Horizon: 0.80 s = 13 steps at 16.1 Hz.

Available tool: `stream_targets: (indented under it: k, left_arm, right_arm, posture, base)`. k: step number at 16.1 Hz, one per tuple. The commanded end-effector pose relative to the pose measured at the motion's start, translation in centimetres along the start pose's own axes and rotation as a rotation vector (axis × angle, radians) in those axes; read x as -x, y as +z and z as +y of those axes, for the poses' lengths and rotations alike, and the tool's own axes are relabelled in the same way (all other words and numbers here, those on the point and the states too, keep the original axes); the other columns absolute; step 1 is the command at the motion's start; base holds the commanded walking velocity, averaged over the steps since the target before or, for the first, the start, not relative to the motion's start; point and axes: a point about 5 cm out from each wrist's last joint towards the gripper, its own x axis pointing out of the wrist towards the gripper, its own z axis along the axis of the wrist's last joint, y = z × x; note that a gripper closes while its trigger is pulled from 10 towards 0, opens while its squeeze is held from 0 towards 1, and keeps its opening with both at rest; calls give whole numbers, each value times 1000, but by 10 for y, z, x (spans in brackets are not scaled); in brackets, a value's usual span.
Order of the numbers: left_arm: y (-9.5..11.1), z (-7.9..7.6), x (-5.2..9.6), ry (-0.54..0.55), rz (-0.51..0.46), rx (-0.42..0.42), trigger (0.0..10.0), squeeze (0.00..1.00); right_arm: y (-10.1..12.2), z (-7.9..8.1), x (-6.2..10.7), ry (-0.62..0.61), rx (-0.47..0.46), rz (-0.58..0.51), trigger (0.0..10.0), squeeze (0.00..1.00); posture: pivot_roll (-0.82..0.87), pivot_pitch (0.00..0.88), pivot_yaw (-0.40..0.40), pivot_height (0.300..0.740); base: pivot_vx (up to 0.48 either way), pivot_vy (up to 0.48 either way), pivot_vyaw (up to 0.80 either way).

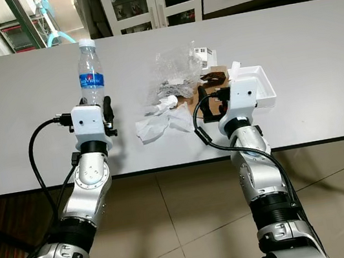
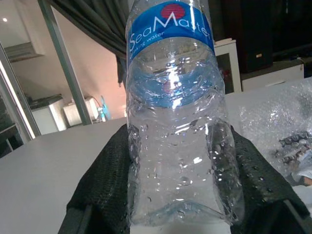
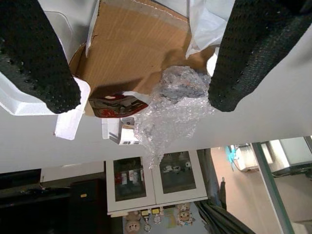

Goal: Picking trash to rubbish bin

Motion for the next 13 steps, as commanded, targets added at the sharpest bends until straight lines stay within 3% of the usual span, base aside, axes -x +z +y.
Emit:
stream_targets:
  k: [1, 13]
  left_arm:
    - [3, 3, -1, 9, -12, 11, 10000, 0]
    - [5, 1, -2, -2, -11, 11, 10000, 0]
  right_arm:
    - [1, 3, -1, 9, -1, -8, 10000, 0]
    - [-6, 9, 1, 40, 15, 23, 10000, 0]
  posture:
    - [-73, 4, 68, 740]
    - [-76, 2, 74, 740]
  base:
    - [0, 0, 694]
    - [0, 0, 800]
